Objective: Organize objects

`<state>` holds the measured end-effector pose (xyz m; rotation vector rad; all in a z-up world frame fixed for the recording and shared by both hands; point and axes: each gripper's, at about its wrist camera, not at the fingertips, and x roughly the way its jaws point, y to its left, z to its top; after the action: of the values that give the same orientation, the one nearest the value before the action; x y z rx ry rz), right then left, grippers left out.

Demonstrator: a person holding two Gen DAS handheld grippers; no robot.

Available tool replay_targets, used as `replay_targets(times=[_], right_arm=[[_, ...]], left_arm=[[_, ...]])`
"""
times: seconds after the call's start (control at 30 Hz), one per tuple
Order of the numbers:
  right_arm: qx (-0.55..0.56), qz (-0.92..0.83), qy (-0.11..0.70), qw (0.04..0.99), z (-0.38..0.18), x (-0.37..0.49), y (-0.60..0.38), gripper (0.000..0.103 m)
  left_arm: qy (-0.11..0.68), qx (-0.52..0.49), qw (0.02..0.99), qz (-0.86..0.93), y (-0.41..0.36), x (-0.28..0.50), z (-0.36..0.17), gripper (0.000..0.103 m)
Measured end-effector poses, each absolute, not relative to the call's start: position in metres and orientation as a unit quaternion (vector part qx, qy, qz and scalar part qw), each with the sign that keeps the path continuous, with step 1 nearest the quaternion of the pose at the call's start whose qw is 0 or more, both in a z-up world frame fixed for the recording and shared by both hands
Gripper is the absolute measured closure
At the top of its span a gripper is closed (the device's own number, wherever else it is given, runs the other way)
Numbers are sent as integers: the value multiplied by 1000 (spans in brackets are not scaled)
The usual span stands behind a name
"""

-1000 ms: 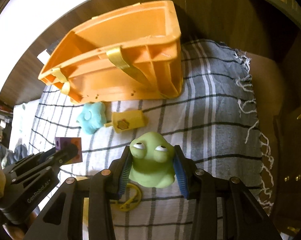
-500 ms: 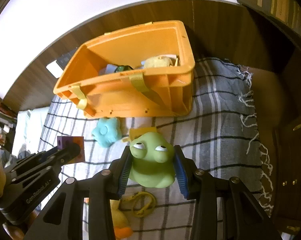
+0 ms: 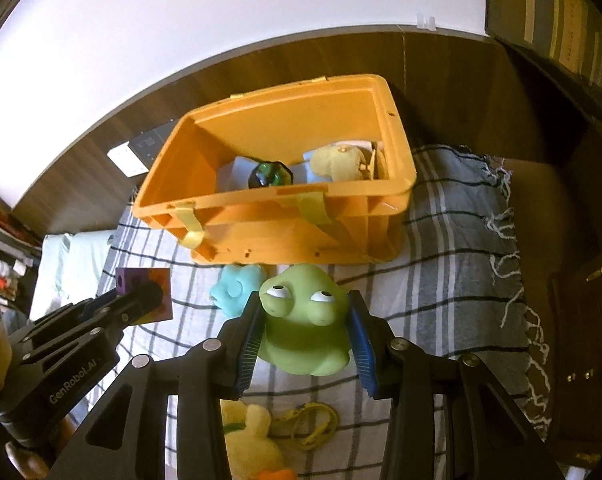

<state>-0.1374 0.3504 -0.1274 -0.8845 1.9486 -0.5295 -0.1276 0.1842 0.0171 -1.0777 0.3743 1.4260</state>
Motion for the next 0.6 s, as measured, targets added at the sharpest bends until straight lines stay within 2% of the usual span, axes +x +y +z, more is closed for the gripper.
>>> replay_targets(times=[0.6], right_arm=[[-411, -165, 762, 473, -154, -117, 374, 62]], left_arm=[[141, -442, 634, 619, 204, -157, 43, 83]])
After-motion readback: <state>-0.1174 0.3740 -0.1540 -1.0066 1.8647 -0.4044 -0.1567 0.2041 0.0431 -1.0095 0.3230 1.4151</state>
